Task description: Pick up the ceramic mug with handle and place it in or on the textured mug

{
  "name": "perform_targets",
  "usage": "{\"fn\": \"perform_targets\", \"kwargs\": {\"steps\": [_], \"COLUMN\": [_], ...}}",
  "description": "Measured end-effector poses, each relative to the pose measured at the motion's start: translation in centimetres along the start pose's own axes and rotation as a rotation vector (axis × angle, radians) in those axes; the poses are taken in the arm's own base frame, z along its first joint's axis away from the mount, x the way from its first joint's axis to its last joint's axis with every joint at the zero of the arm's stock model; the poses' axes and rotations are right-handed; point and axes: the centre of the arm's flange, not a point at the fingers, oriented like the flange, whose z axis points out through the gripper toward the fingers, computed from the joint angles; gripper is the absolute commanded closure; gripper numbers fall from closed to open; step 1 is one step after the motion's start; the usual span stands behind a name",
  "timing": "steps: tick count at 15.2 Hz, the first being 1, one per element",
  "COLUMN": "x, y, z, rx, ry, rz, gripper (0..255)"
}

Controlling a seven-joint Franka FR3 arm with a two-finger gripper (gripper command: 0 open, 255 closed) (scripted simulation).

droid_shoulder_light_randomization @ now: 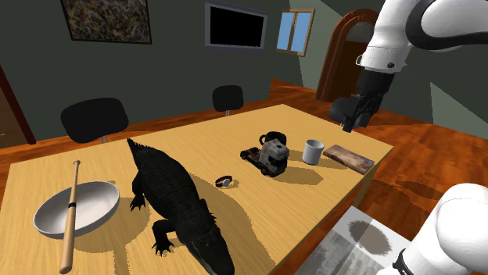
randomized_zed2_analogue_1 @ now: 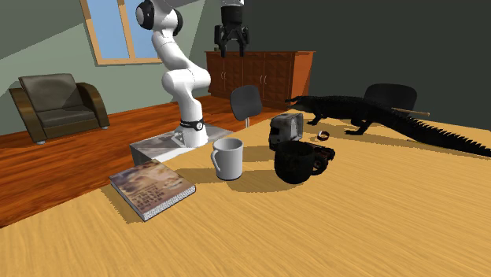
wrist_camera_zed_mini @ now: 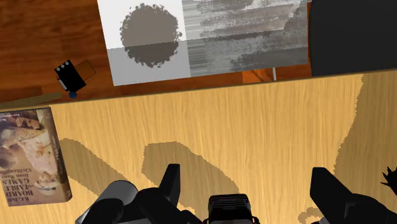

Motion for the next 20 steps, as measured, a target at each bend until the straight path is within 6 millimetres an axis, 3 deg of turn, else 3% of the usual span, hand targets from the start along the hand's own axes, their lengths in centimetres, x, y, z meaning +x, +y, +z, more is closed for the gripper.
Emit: {"fn": "perform_targets", "kwargs": {"steps": [4, 20], "x": [1.8, 14.1], "y": [1.4, 11.3], "z": [1.5, 14.5], "rx": [-0.007, -0.056], "ry": [0.001, 0.019], "rz": [-0.002, -0.025], "gripper": [0, 0]}}
